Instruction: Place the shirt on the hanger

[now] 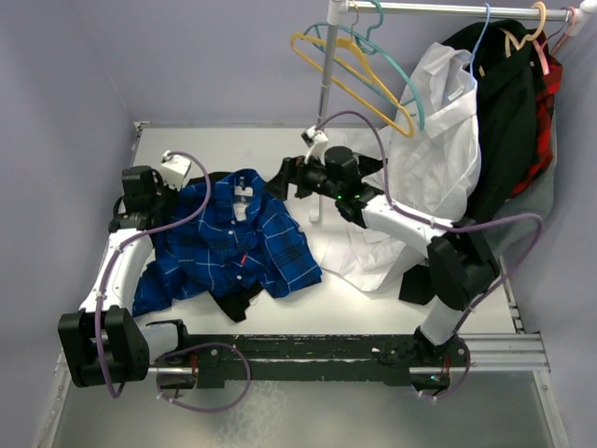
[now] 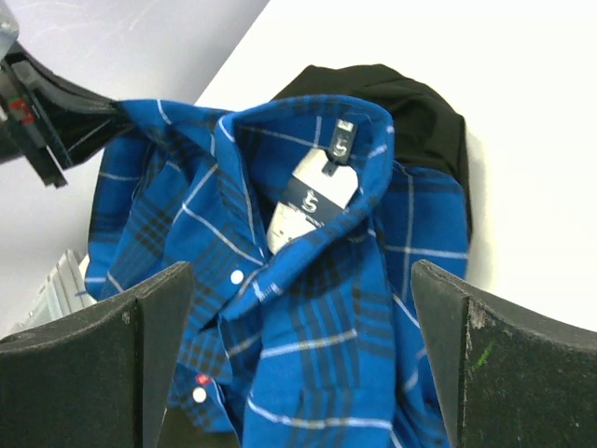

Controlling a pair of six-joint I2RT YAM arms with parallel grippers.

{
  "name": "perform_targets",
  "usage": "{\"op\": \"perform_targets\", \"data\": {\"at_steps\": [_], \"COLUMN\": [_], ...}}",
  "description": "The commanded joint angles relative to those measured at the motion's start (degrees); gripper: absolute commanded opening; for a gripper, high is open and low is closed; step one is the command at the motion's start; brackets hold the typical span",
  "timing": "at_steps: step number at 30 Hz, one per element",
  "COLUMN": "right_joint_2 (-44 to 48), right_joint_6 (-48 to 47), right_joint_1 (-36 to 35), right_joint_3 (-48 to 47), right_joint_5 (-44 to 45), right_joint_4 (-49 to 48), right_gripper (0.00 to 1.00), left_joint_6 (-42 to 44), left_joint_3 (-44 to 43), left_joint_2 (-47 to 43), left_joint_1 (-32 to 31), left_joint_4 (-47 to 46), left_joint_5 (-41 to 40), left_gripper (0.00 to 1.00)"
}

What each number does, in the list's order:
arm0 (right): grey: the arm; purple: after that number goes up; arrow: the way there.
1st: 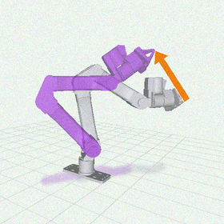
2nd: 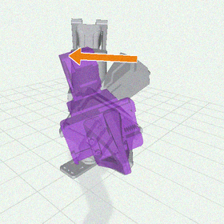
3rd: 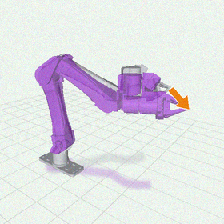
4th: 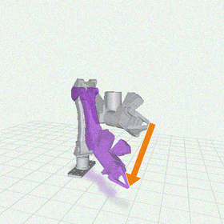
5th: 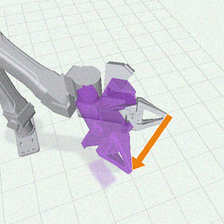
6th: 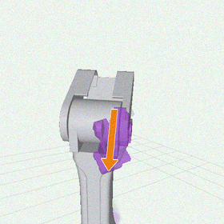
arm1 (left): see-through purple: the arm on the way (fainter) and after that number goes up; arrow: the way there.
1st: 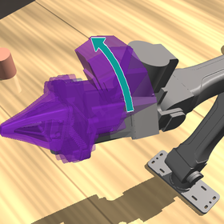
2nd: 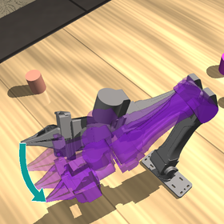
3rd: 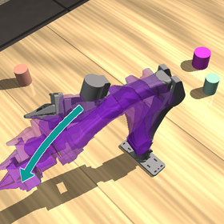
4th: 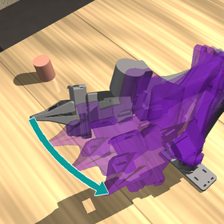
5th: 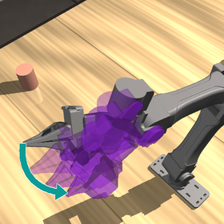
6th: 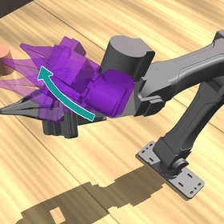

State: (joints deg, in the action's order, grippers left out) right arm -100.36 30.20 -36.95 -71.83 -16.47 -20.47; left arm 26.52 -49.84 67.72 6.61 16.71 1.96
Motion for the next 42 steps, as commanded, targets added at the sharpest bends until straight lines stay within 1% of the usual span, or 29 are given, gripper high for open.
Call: {"op": "perform_targets", "data": {"at_steps": [1,4,5,7,8,10,12,14,16,21,24,28,32,39,42], "right_joint_2": [7.1,10.3,11.1,12.4,11.9,8.1,2.4,-1.7,-3.7,-6.7,-9.2,-11.9,-13.7,-17.4,-18.1], "right_joint_6": [-5.9,-11.7,-14.0,-16.3,-15.6,-10.2,-4.0,-1.0,-1.4,-5.7,-5.8,-5.8,-5.9,-4.8,-4.0], "right_joint_1": [1.6,1.6,1.6,2.3,3.2,6.1,9.0,10.8,11.2,11.2,11.2,10.9,10.8,10.2,9.6], "right_joint_3": [7.7,13.1,16.6,20.4,21.5,20.5,17.4,15.0,14.7,9.2,6.0,3.4,3.4,2.2,2.0], "right_joint_5": [-6.2,-9.7,-12.2,-15.4,-17.9,-25.8,-32.3,-35.0,-34.6,-32.1,-32.4,-33.0,-30.3,-34.3,-35.7], "right_joint_4": [-9.3,-11.2,-12.9,-17.2,-20.0,-23.3,-25.9,-26.6,-26.7,-19.9,-17.0,-15.2,-14.6,-12.4,-12.7], "right_gripper": [1.00,1.00,1.00,1.00,1.00,0.97,0.89,0.82,0.81,0.83,0.82,0.78,0.76,0.70,0.64], "left_joint_6": [-0.6,-0.7,-0.8,-1.1,-1.2,-1.4,-1.4,-1.5,-1.6,-2.0,-2.2,-2.5,-2.6,-2.3,-2.1], "left_joint_3": [0.4,0.1,-0.1,-0.4,-0.5,-0.9,-1.4,-1.7,-2.1,-2.7,-3.0,-3.4,-3.4,-3.1,-2.9], "left_joint_2": [-0.2,-0.2,-0.3,-0.8,-1.0,-1.4,-1.6,-1.8,-2.1,-2.4,-2.4,-2.2,-2.2,-2.6,-2.7], "left_joint_1": [0.2,0.2,0.2,0.2,0.2,0.2,0.3,0.2,0.2,0.2,0.2,0.2,0.2,0.2,0.2], "left_joint_4": [-2.9,-1.9,-1.4,-0.9,-0.6,-0.1,0.4,0.8,1.4,2.1,2.4,2.8,3.2,3.8,4.0], "left_joint_5": [-1.3,-1.0,-0.7,-0.1,0.2,0.6,0.8,1.0,1.6,2.4,2.7,2.9,3.2,3.2,3.1], "left_gripper": [0.00,0.00,0.00,0.00,0.00,0.00,0.00,0.00,0.00,0.00,0.00,0.00,0.00,0.00,0.00]}}
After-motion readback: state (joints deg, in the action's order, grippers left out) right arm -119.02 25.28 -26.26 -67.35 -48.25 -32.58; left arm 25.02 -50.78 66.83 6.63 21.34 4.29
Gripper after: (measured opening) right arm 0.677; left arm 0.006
